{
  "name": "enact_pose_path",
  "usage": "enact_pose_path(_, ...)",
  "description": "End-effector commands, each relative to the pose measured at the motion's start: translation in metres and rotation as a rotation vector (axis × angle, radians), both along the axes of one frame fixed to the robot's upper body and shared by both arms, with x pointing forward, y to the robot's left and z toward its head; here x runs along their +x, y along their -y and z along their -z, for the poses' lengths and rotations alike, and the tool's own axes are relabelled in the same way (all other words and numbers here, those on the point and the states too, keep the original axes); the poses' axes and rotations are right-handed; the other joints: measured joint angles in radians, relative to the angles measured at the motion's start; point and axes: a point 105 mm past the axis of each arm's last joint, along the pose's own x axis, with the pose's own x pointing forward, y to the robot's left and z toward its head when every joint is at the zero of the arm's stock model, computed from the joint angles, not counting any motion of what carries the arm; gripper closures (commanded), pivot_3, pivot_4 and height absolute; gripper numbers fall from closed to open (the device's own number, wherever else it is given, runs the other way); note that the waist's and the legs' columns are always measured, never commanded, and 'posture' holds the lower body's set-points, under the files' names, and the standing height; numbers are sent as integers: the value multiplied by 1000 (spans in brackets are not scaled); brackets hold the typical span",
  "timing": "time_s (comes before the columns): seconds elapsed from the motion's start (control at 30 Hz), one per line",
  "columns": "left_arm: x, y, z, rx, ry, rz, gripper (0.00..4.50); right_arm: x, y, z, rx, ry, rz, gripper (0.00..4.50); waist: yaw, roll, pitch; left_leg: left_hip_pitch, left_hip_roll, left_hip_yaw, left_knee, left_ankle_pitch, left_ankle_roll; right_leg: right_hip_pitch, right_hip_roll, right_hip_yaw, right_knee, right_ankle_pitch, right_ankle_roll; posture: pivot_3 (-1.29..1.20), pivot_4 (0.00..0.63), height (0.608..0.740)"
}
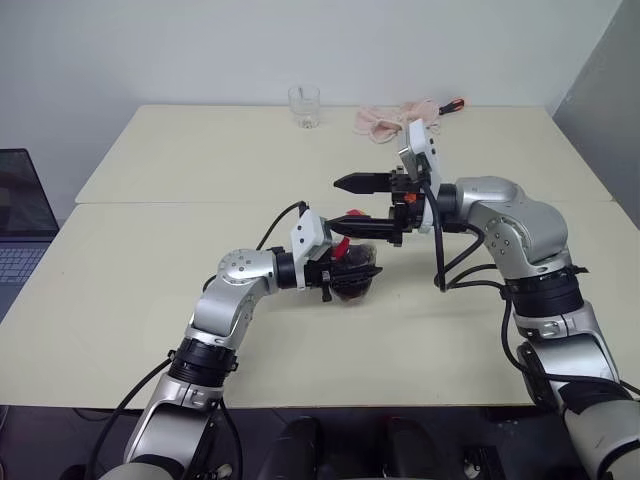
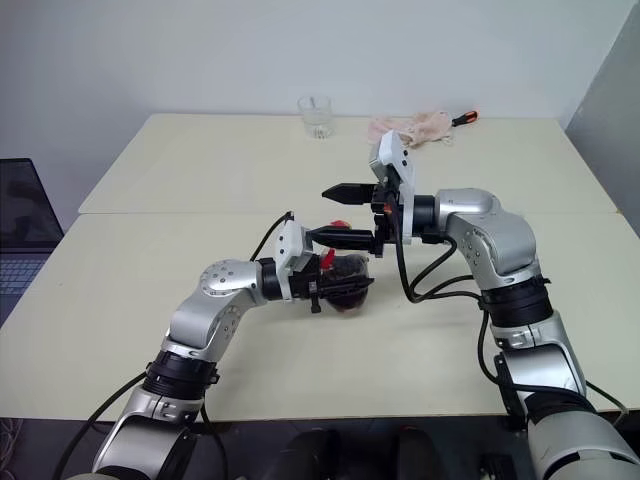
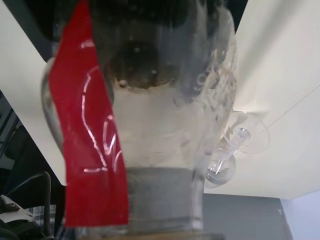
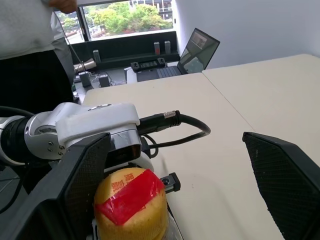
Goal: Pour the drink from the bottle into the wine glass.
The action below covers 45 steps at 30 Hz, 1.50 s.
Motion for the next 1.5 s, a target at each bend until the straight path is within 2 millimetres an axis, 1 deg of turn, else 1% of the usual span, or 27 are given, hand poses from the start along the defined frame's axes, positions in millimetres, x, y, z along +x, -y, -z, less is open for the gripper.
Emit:
enact_pose_path(0.03, -7, 6, -18, -39, 73, 33, 2842, -4, 5, -10, 3, 47, -15, 0, 0, 0, 0, 0, 0, 0, 0, 0, 0, 0, 0, 0, 0, 0, 0, 0, 150, 740)
enact_pose_path(0.33, -7, 6, -17, -32, 74, 39, 2843, -17, 20, -5, -23, 17, -38, 0, 0, 0, 0, 0, 0, 0, 0, 0, 0, 0, 0, 0, 0, 0, 0, 0, 150, 740)
enact_pose_path(0.5, -6, 6, -16, -29, 75, 41, 2843, -21, 28, -1, -35, 4, -27, 0, 0, 0, 0, 0, 0, 0, 0, 0, 0, 0, 0, 0, 0, 0, 0, 0, 150, 740)
enact_pose_path(0.67, -6, 6, -17, -25, 76, 43, 2843, -25, 34, -2, -36, -1, -24, 0, 1, 0, 0, 0, 0, 0, 0, 0, 0, 0, 0, 0, 0, 0, 0, 0, 150, 740)
enact_pose_path(0.8, -6, 7, -16, -25, 75, 45, 2843, -31, 27, -7, -16, 6, -53, 0, -1, 0, 0, 0, 0, 0, 0, 0, 0, 0, 0, 0, 0, 0, 0, 0, 150, 740)
enact_pose_path(1.03, -6, 7, -16, -26, 74, 47, 2843, -25, 13, -13, 12, 24, -45, 0, 1, 0, 0, 0, 0, 0, 0, 0, 0, 0, 0, 0, 0, 0, 0, 0, 150, 740)
enact_pose_path(1.3, -7, 7, -15, -28, 74, 41, 2843, -9, 1, -12, 13, 46, -4, 0, 0, 0, 0, 0, 0, 0, 0, 0, 0, 0, 0, 0, 0, 0, 0, 0, 150, 740)
enact_pose_path(1.37, -7, 7, -15, -28, 74, 39, 2843, -5, -1, -11, 13, 48, 12, 0, 0, 0, 0, 0, 0, 0, 0, 0, 0, 0, 0, 0, 0, 0, 0, 0, 150, 740)
enact_pose_path(1.5, -7, 6, -15, -29, 74, 37, 2843, -2, 0, -11, 14, 49, 18, 0, 0, 0, 0, 0, 0, 0, 0, 0, 0, 0, 0, 0, 0, 0, 0, 0, 150, 740)
